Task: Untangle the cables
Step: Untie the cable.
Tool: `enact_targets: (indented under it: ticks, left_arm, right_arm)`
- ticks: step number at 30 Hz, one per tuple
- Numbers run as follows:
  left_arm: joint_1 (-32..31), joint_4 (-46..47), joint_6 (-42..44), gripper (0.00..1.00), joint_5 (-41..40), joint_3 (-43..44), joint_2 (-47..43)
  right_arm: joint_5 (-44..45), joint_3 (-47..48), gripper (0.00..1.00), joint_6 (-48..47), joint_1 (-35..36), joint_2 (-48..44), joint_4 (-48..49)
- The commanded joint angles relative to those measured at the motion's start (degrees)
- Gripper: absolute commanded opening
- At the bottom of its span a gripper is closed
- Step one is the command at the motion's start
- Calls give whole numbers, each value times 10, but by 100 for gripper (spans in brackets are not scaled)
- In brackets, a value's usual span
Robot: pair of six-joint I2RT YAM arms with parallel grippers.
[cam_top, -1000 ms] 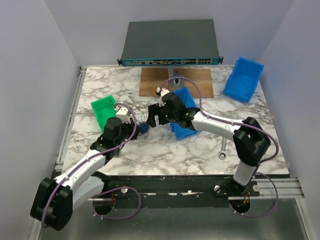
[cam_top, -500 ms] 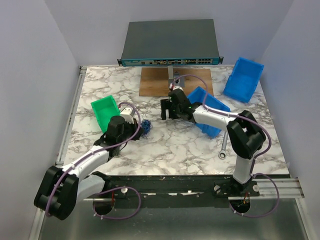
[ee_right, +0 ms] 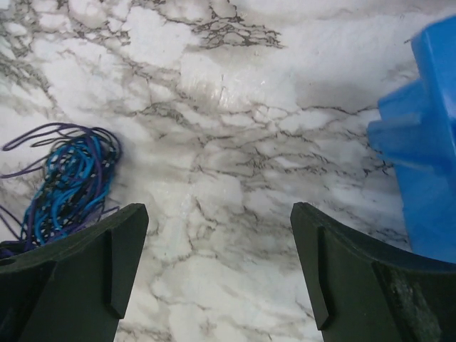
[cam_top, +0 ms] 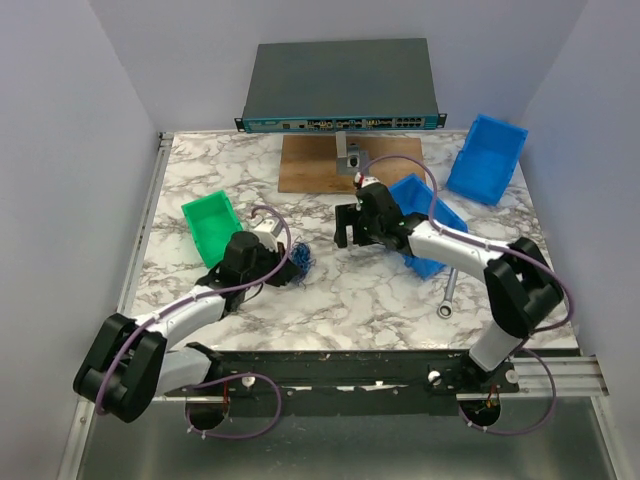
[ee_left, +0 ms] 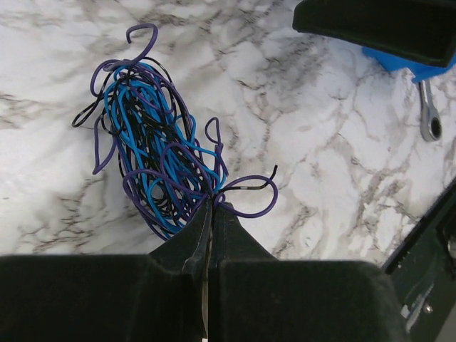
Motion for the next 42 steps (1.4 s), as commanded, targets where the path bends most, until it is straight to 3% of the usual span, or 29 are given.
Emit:
enact_targets:
  ticks: [1,3,5,7,10,13,20,26,32,42]
  left_arm:
    - [-44,22,-29,0,26,-3,1]
    - [-57,10,-31,10,16,-2,-7]
    - [-62,-11,-37,35,0,-2,-22]
    - [-62,-48,-38,54,-26,0,-49]
    - [-61,-102,-29,69,-69,13,-91]
    - [-59,-149,-14,77,-102,37,-106]
    - [-17,-129,-45,80,-118,27,-108]
    - [7,-109,-31,80,-105,18,-90]
    - [19,-76,-26,76,-58,17,-38]
    - [19,-54,-19,62,-19,51,67]
  right_arm:
    - [-20,-49,91,3,2,-61,0]
    - [-15,-69,91,18,1,-76,1]
    - [-22,-83,91,33,2,-89,3]
    - [-31,-101,91,48,2,-101,8]
    - [-44,-130,91,64,2,-123,28]
    - [-51,-150,91,82,5,-137,45]
    - [-18,-145,89,143,87,-90,77]
    - [-30,-130,77,191,104,-18,152]
    - [-51,-102,73,209,106,27,188]
    - [-11,-144,72,227,107,-8,215]
